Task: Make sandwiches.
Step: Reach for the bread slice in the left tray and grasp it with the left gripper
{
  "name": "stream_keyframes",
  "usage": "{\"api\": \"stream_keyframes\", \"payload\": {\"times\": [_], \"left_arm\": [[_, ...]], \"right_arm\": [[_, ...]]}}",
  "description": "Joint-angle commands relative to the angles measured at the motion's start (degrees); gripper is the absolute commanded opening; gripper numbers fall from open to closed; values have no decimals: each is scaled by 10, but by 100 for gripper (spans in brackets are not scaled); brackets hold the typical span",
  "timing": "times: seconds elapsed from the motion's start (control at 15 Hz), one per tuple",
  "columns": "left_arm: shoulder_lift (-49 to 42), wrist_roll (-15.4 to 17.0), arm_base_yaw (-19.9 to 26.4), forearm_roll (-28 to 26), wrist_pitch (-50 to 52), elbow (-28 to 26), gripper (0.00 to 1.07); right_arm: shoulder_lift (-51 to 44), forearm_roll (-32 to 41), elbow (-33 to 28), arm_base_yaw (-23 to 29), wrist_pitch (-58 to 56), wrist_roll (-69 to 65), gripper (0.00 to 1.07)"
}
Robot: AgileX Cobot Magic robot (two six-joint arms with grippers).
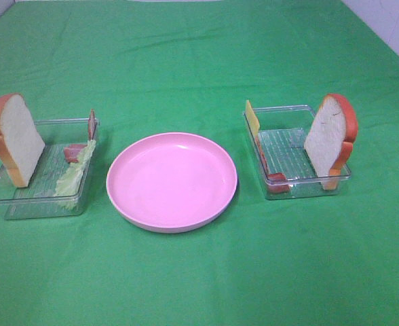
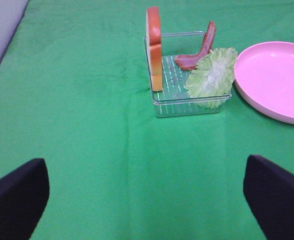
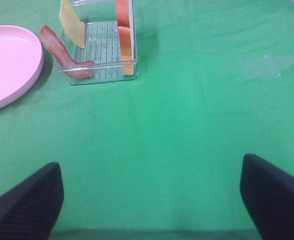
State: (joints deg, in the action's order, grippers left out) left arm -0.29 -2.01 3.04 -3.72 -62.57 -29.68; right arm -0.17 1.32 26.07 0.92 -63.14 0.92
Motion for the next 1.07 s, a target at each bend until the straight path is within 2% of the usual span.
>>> {"api": "stream_keyframes", "payload": {"times": [0.07,0.53,0.67,0.73,0.87,0.93,1.07], "left_arm": [[-1,3,3,1,9,1,102],[-1,3,3,1,9,1,102],[12,-6,3,8,8,1,102],[36,-16,3,9,2,-9,102],[139,-35,3,22,-16,-62,102],[164,-36,3,28,-20,-77,102],[295,-36,3,47,-44,-151,102]], "right_arm": [[-14,1,-2,-1,0,2,92],[-14,1,-2,-1,0,2,92],[-14,1,-2,-1,0,2,92],[-14,1,-2,-1,0,2,92],[-14,1,-2,-1,0,2,92],[-14,1,-2,-1,0,2,92],[-14,1,-2,-1,0,2,92]]}}
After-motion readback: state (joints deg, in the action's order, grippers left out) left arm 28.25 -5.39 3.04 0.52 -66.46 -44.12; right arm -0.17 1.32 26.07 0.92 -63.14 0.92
